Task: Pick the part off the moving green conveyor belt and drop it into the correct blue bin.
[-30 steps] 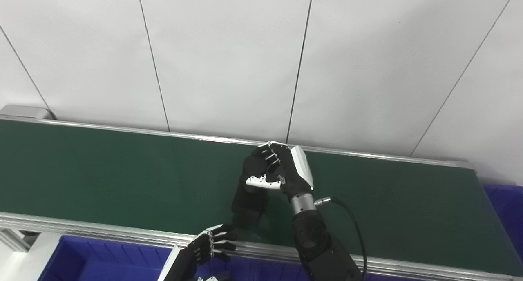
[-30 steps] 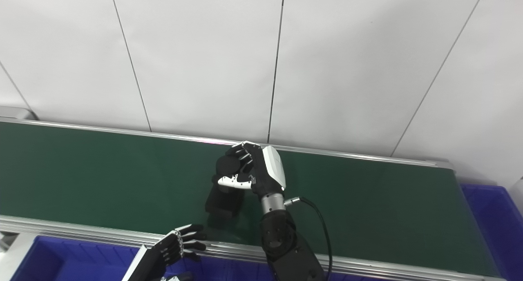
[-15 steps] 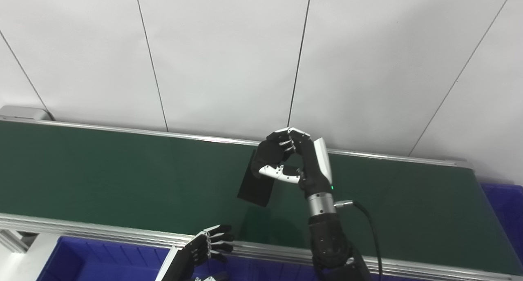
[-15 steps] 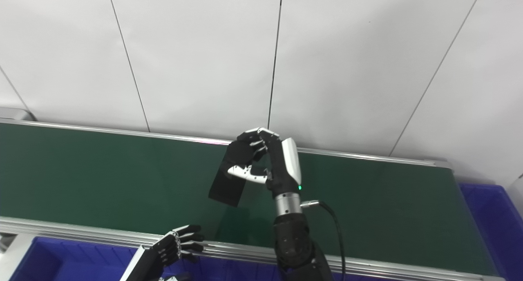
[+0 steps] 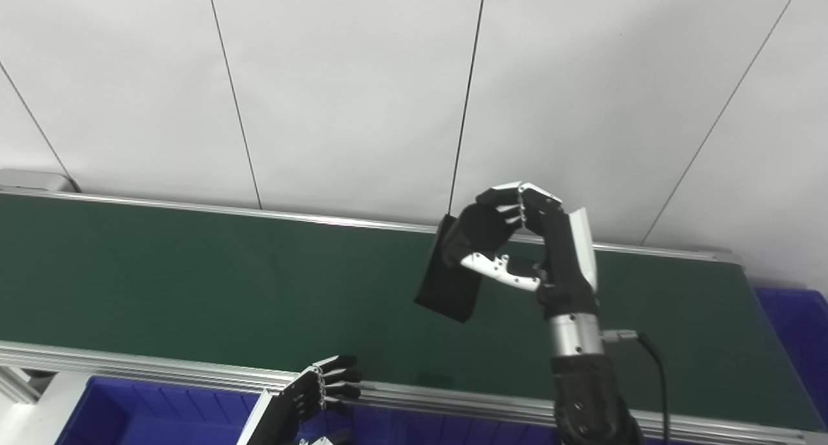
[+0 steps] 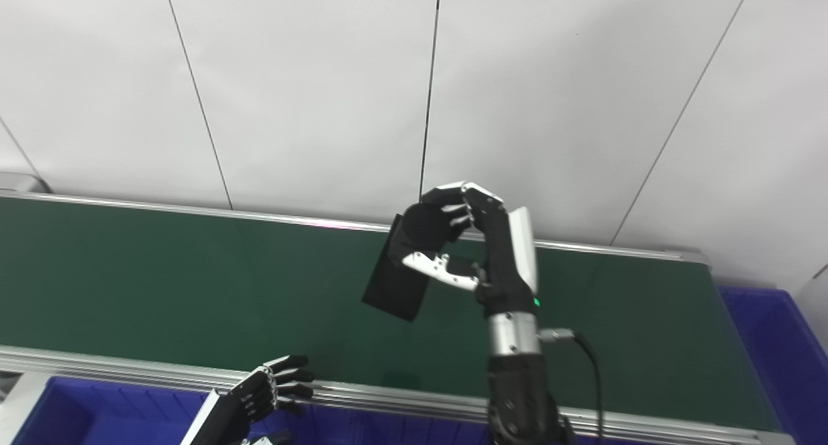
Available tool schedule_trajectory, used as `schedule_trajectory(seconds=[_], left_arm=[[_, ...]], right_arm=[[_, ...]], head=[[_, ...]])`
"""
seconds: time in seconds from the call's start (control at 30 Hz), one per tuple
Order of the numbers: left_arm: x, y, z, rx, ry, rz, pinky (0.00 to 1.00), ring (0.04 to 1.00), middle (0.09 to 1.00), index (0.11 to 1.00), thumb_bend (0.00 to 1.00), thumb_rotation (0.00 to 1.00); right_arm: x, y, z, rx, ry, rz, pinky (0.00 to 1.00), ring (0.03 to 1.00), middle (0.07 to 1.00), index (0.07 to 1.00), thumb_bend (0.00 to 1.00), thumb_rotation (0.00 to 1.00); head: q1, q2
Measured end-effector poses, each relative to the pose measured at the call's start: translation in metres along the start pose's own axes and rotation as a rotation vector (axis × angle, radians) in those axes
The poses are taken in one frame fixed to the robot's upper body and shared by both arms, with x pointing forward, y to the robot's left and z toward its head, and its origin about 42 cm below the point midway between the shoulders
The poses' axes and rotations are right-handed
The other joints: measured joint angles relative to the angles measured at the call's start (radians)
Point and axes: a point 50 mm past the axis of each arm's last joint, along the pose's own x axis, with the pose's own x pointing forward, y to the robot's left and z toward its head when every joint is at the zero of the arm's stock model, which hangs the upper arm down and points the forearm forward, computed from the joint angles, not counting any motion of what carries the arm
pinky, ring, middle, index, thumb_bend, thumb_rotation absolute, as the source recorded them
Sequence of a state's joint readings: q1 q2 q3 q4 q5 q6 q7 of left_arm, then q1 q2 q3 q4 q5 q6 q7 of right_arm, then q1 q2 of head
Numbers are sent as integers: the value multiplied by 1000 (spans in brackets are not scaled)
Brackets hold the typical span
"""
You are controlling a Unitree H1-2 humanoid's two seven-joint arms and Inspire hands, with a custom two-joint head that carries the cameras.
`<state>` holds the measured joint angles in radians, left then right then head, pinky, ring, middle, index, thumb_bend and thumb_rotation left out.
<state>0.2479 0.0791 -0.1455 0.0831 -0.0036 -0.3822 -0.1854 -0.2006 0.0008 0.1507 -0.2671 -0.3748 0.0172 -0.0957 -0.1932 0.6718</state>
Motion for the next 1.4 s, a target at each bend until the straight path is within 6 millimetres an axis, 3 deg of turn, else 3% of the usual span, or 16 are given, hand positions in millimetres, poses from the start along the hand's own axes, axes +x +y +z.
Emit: schedule_trajectory(seconds=[0.13, 0.3, 0.43, 0.73, 0.9, 1.13, 1.4], left_arm=[[-1, 3, 1, 10, 0, -4, 555, 663, 733, 794, 707, 525], [-1, 5, 4, 5, -11, 0, 559, 661, 729, 790, 713, 517], [-1, 6, 6, 0, -19, -2, 560, 665, 733, 792, 722, 533], [-2, 19, 16, -14, -35, -7, 569, 677, 736, 806, 744, 549], [-2, 24, 22, -21, -35, 2, 561, 670, 731, 800, 762, 557], [-3, 32, 23, -40, -17, 17, 550, 653, 720, 781, 780, 537], [-3, 39, 26, -31, -12, 5, 544, 653, 714, 780, 785, 548]], right_arm=[[-14, -14, 3, -2, 15, -22, 320, 463, 546, 482, 496, 0], [-37, -33, 21, 31, 9, -26, 322, 465, 542, 488, 496, 0], [-56, -45, 27, 33, 46, -37, 322, 463, 546, 484, 496, 0], [-102, -52, 38, 30, 126, -32, 319, 462, 547, 485, 495, 0], [-125, -49, 34, 29, 204, -29, 353, 471, 535, 469, 499, 0], [-141, -42, 28, 18, 283, -46, 357, 476, 533, 464, 499, 0], [-158, -25, -13, -47, 429, 26, 392, 474, 513, 461, 502, 0]], head=[[-15, 9], [-31, 20], [-63, 48], [-143, 107], [-193, 149], [-219, 181], [-242, 201]])
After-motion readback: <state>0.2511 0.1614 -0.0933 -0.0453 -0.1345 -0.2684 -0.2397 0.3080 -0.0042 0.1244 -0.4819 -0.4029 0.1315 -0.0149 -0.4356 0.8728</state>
